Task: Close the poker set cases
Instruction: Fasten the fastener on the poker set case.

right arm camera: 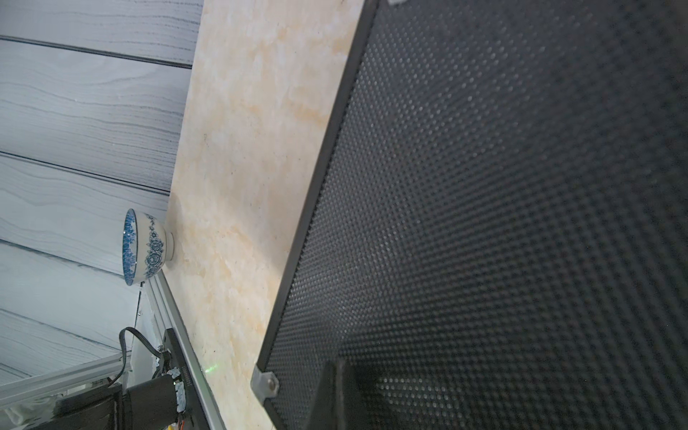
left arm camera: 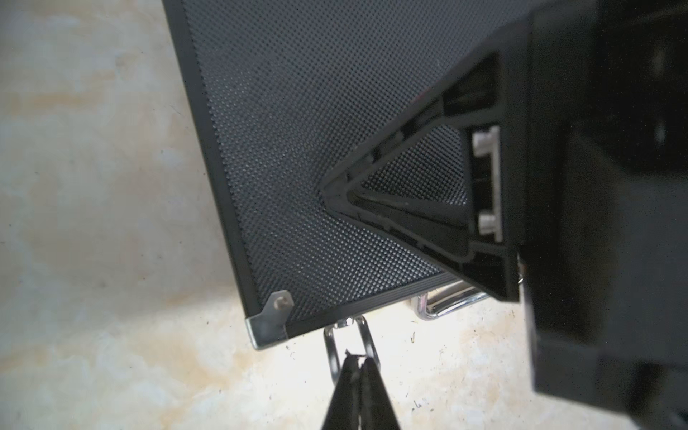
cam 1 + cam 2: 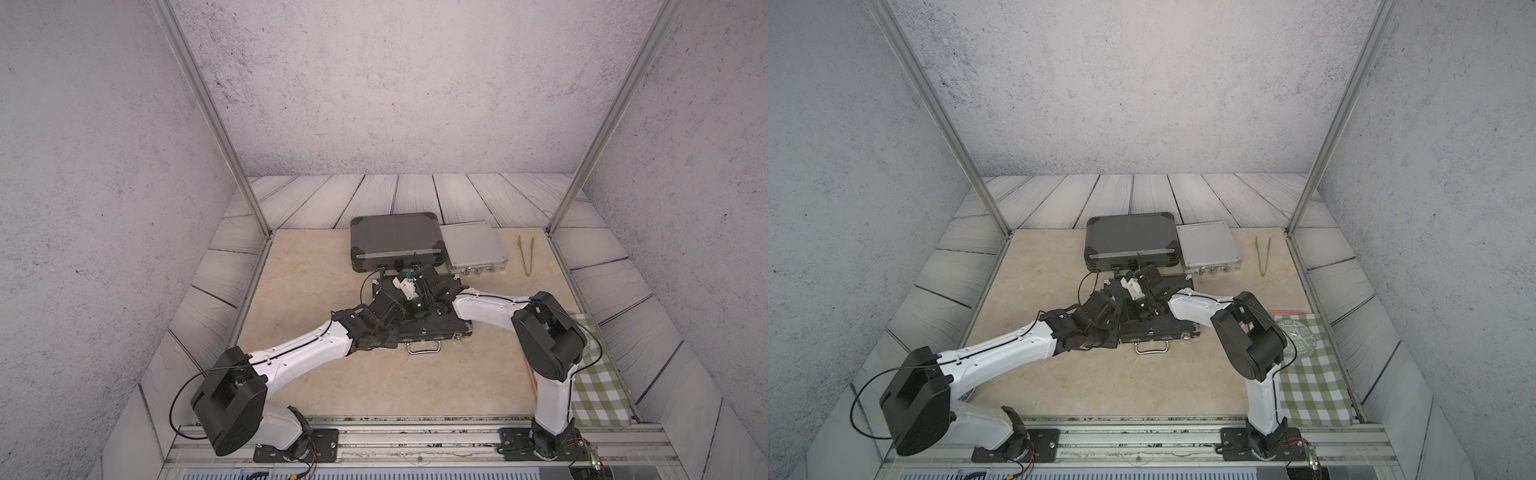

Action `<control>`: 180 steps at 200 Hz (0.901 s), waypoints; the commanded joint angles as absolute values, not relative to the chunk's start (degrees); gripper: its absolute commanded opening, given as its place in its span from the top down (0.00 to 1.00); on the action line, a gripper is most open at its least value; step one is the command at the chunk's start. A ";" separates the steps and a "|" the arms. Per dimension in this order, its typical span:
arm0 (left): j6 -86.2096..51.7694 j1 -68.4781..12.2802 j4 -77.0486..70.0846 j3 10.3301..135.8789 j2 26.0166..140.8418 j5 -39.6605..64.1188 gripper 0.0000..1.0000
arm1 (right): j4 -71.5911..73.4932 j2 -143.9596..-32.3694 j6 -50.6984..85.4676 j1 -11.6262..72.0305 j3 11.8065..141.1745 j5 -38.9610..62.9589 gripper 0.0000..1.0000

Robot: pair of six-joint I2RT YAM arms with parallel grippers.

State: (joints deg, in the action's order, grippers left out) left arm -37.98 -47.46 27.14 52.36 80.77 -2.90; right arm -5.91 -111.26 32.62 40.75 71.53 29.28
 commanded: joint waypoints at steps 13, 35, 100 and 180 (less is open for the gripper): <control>-36.82 -48.38 24.84 52.36 84.48 0.65 0.93 | -18.27 -115.14 32.25 39.55 67.94 21.89 0.97; -37.97 -48.87 24.19 50.67 84.83 0.63 0.95 | -18.50 -114.87 32.01 39.55 67.70 21.56 0.97; -39.59 -48.77 22.52 47.96 88.46 -2.81 0.97 | -18.61 -114.66 32.06 39.48 68.02 21.82 0.97; -39.73 -48.69 15.55 45.52 91.47 -7.06 0.93 | -17.84 -114.26 32.60 39.46 67.46 22.23 0.97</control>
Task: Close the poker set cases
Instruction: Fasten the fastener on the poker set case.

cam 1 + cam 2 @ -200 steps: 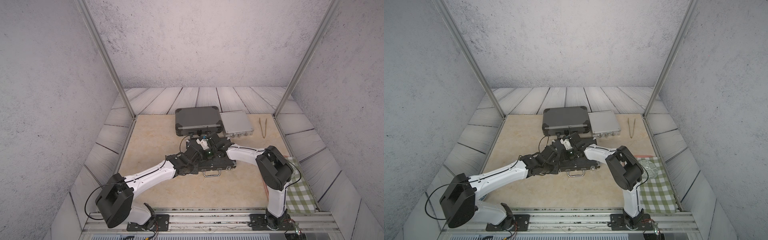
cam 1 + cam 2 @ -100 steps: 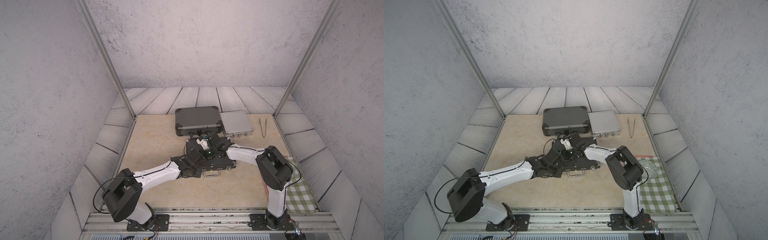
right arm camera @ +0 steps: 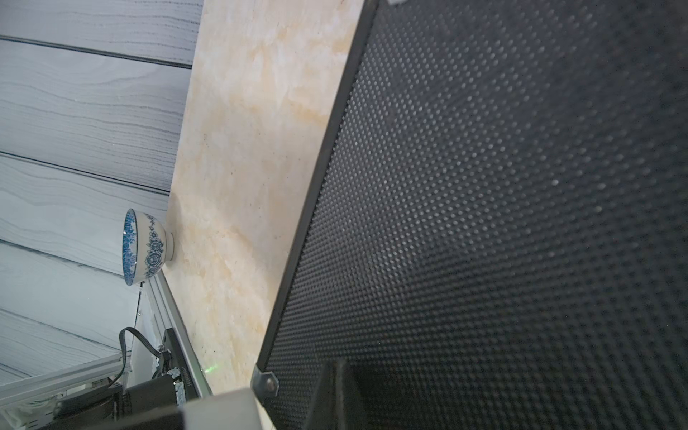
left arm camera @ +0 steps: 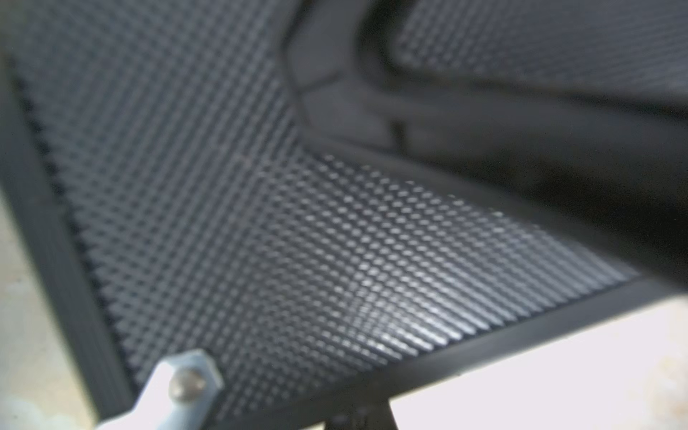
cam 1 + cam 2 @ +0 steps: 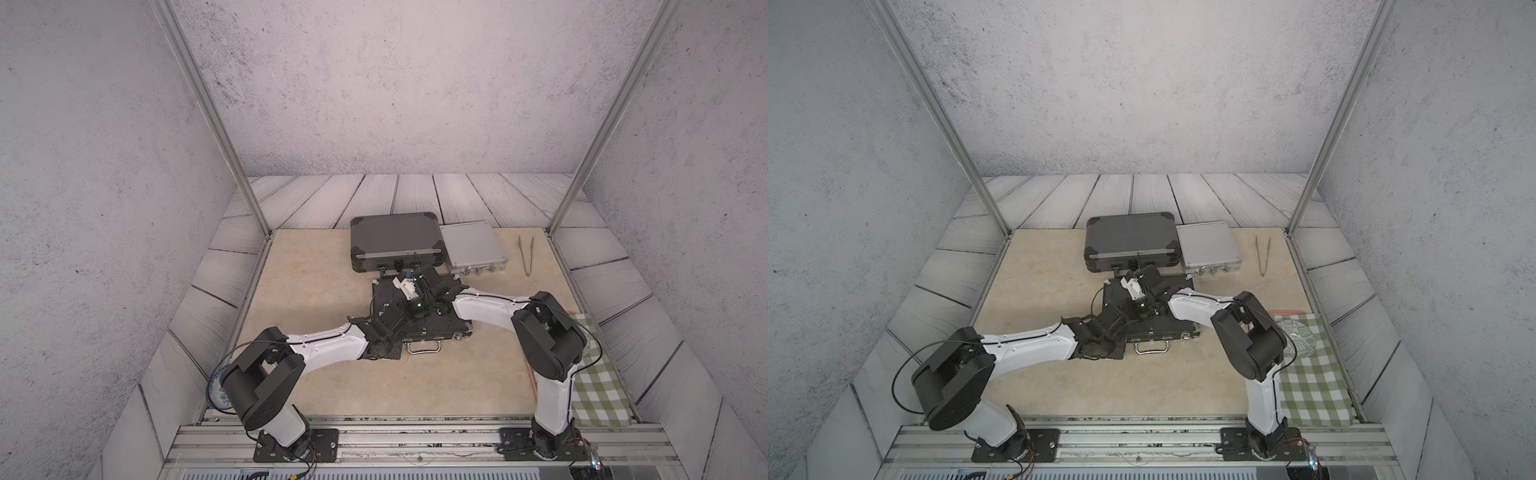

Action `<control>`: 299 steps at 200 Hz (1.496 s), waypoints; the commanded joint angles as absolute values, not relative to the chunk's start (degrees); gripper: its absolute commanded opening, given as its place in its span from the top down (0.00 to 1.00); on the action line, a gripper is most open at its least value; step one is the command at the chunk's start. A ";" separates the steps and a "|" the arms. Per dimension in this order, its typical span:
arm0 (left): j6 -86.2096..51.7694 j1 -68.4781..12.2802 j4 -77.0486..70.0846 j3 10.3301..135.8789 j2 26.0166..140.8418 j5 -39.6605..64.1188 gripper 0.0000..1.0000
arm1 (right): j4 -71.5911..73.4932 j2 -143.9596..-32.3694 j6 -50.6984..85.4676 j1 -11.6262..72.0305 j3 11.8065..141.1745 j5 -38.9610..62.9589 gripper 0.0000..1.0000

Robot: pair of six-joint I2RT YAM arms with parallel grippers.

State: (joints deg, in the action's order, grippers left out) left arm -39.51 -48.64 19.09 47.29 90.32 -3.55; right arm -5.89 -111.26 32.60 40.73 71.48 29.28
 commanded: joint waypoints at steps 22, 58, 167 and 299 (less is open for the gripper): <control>-40.07 -48.69 11.88 43.72 92.64 -9.55 0.89 | -17.84 -114.13 32.73 39.47 67.70 22.65 0.97; -40.53 -48.93 11.52 41.99 88.79 -10.16 0.75 | -18.71 -113.30 32.24 39.46 67.44 21.98 0.97; 4.72 -48.96 41.05 57.74 81.22 -16.96 0.41 | -20.51 -111.89 30.46 36.27 67.70 23.10 0.96; 32.40 -52.88 18.21 46.64 83.16 -18.93 0.02 | -22.42 -111.16 29.09 32.76 69.58 24.08 0.96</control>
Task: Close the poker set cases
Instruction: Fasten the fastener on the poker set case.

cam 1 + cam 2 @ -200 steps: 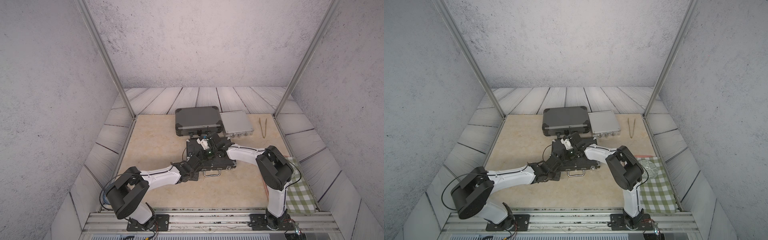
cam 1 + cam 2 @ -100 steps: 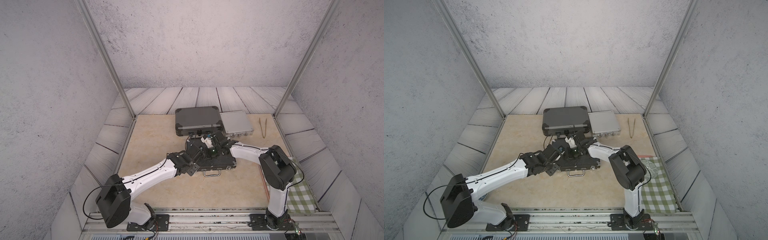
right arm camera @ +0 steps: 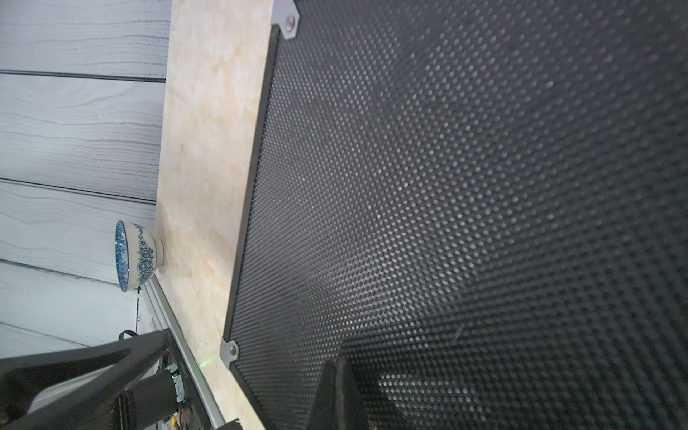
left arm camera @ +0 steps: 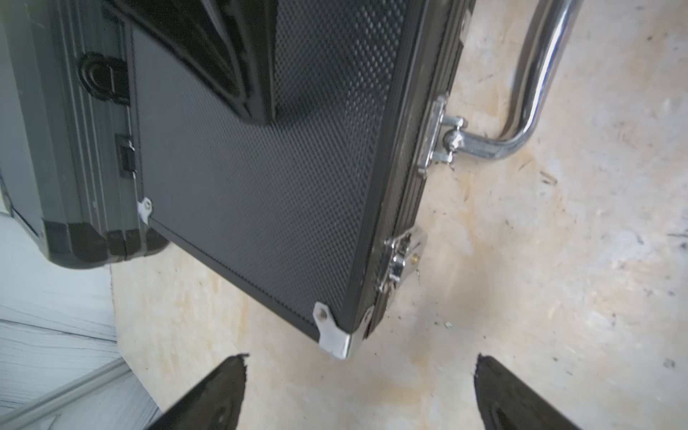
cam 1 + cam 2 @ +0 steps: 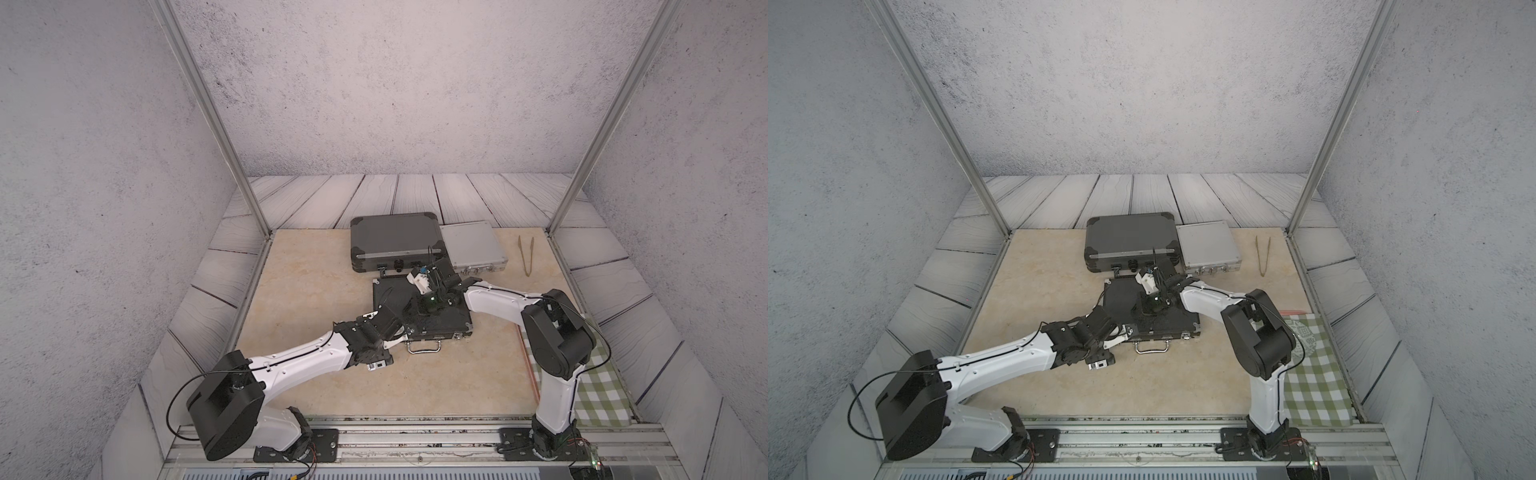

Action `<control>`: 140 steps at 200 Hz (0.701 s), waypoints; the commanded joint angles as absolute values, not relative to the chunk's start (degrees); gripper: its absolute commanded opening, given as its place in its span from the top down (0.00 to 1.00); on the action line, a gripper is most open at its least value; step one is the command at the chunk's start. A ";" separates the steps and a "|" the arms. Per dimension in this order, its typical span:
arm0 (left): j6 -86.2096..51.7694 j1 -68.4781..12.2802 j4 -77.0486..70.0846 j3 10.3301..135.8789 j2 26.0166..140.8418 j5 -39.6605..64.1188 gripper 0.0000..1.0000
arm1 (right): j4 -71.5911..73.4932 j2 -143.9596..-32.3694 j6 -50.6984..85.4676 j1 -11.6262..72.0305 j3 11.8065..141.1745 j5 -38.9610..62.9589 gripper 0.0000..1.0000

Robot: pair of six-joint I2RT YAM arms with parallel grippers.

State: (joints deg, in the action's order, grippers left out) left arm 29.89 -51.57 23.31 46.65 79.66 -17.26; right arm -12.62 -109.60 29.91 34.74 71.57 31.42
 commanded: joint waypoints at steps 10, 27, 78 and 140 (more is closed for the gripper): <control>32.82 -53.13 17.07 46.59 84.46 -18.96 0.03 | -22.67 -111.21 29.09 32.68 69.85 24.17 0.96; 33.24 -53.26 14.23 46.24 86.36 -20.23 0.03 | -22.93 -111.10 28.91 32.45 70.03 24.09 0.96; 35.48 -53.37 6.10 44.71 91.84 -27.69 0.06 | -22.80 -110.88 28.83 31.90 69.52 24.08 0.96; 35.51 -53.37 3.18 44.62 95.64 -30.58 0.13 | -22.55 -110.64 28.92 31.77 69.26 24.50 0.96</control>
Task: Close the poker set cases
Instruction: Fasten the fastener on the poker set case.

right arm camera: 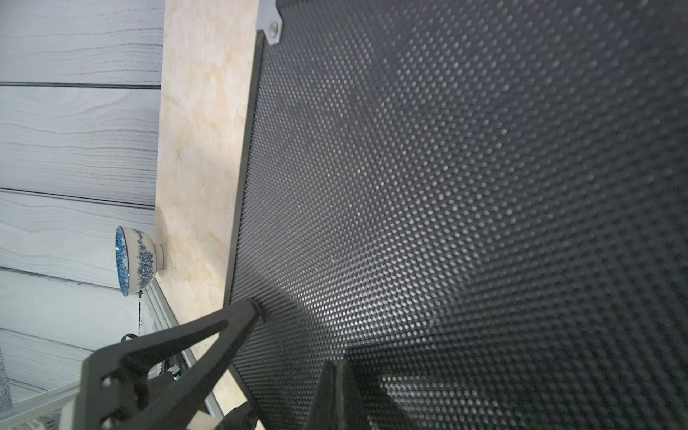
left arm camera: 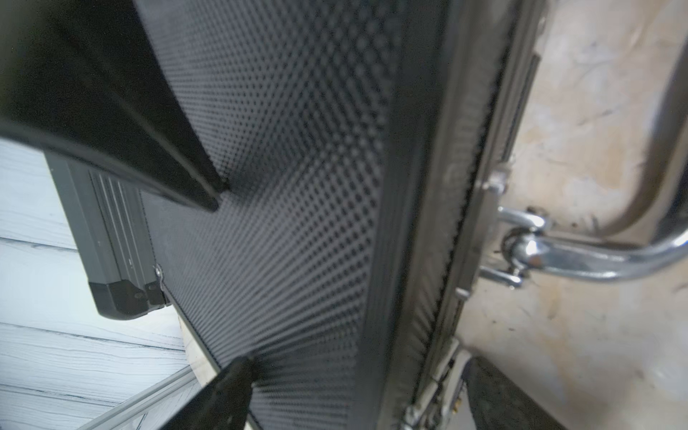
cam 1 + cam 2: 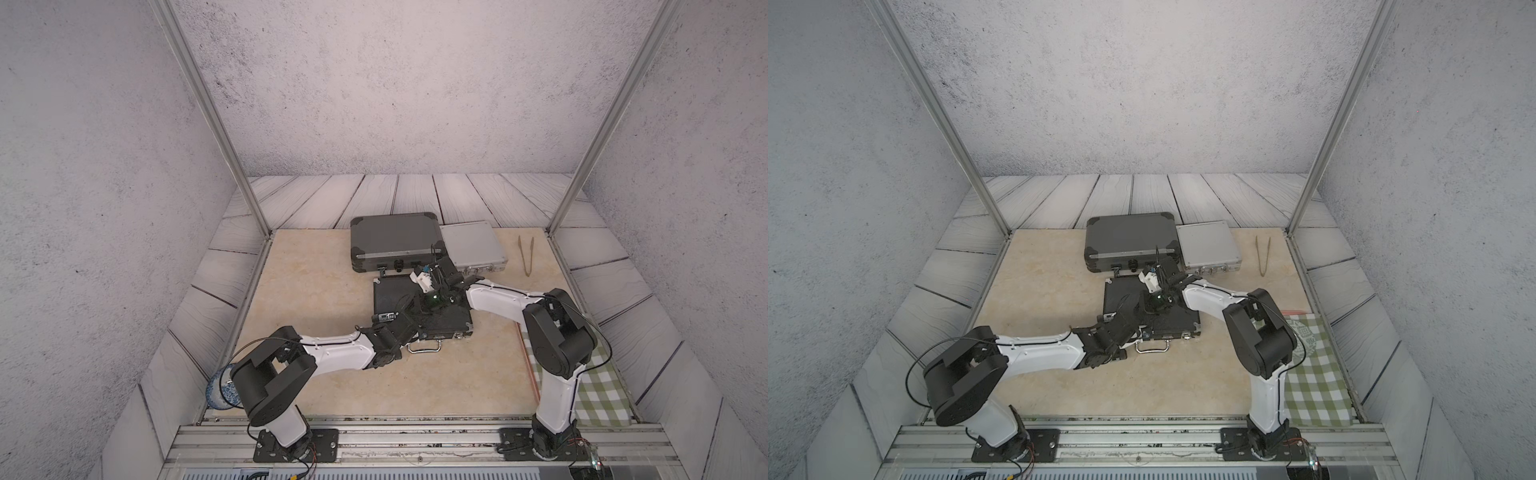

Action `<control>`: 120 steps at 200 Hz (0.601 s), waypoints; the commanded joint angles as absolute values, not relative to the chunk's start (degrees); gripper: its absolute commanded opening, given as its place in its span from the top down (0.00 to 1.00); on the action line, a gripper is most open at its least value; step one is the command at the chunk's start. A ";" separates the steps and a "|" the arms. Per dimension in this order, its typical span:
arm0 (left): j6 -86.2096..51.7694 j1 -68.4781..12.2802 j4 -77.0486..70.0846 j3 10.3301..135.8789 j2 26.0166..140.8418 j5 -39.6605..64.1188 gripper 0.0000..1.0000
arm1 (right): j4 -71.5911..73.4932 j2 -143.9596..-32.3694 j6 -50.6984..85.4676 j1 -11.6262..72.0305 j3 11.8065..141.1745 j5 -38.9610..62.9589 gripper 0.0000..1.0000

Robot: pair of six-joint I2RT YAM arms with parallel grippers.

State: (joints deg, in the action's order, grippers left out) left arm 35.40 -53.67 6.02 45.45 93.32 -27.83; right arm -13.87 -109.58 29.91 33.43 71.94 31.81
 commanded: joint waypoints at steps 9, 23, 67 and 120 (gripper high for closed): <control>35.26 -53.42 3.39 44.86 96.33 -30.91 0.16 | -22.51 -110.61 28.92 31.82 69.17 24.69 0.96; 34.53 -53.44 4.10 45.25 97.20 -31.38 0.20 | -22.29 -110.50 28.92 31.78 68.79 25.03 0.96; 31.58 -53.60 7.45 46.54 96.41 -28.86 0.27 | -20.24 -111.20 29.36 31.84 66.67 26.62 0.96; 32.91 -53.45 11.16 47.65 90.47 -23.85 0.17 | -20.28 -112.31 28.94 31.90 66.86 26.98 0.96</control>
State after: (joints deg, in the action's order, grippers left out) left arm 32.97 -54.00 7.49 46.44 92.77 -26.89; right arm -10.74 -109.16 29.91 32.23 69.97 32.82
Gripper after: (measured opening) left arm 0.821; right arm 0.043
